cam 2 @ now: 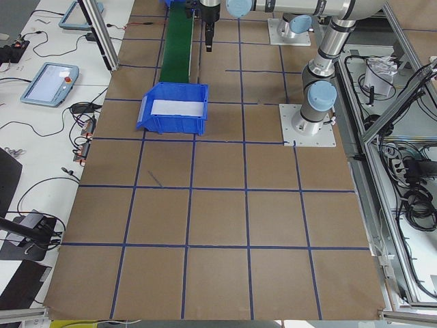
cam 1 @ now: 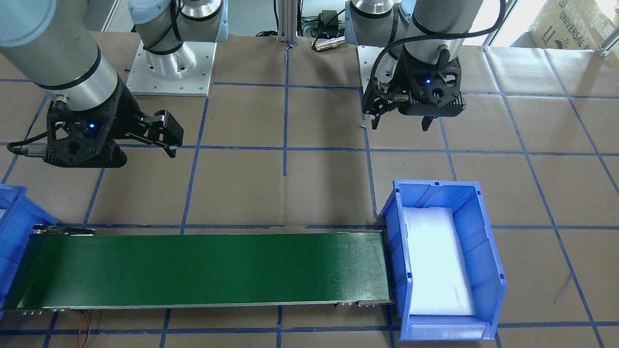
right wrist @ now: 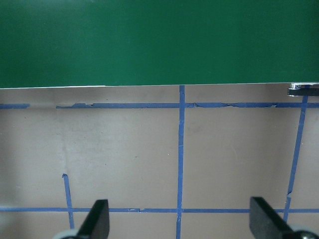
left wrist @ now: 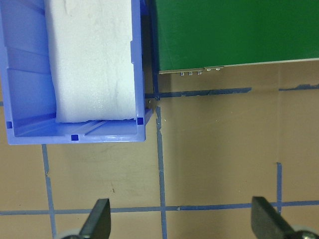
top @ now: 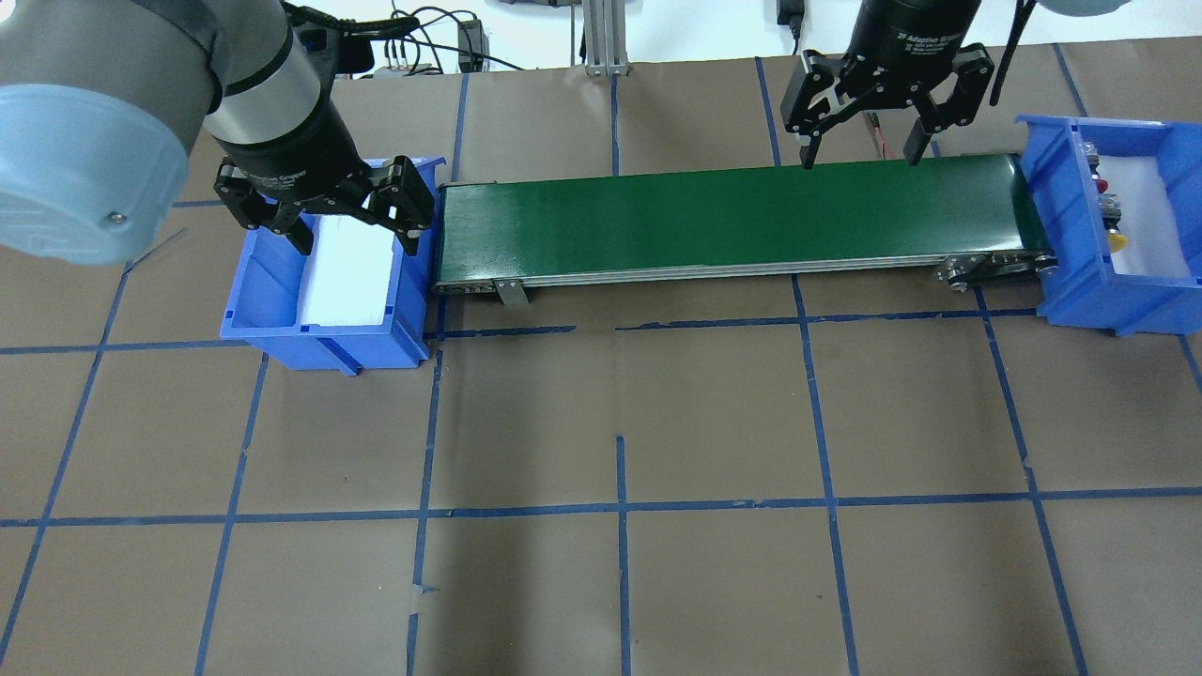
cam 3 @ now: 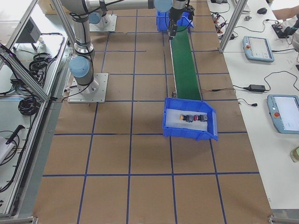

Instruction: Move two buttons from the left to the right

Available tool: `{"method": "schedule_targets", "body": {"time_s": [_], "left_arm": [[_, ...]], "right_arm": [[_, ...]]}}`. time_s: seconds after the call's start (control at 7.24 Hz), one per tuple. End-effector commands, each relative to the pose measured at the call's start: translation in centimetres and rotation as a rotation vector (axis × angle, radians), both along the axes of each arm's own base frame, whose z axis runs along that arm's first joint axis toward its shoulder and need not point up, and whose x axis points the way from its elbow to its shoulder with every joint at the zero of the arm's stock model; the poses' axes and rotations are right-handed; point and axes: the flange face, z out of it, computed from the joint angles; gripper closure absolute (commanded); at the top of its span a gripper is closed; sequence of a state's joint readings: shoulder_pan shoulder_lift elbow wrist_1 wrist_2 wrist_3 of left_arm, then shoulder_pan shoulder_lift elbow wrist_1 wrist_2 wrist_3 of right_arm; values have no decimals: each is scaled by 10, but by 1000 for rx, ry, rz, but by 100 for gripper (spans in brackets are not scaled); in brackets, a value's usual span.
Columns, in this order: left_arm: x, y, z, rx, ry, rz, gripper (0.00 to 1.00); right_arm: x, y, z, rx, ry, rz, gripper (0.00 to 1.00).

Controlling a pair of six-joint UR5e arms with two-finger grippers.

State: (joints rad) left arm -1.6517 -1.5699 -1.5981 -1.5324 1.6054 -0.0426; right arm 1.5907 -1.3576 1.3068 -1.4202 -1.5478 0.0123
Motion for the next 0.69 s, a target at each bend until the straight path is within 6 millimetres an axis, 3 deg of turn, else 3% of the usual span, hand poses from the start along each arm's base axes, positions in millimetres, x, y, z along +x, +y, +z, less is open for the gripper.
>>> {"method": "schedule_targets", "body": {"time_s": [0.0, 0.55], "left_arm": [[0, 1, -3, 5, 7, 3, 0], [1, -2, -4, 2, 4, 5, 0]], "right_arm": [[0, 0, 1, -2, -1, -2, 0], [-4, -4, -1, -22, 6, 7, 0]]}}
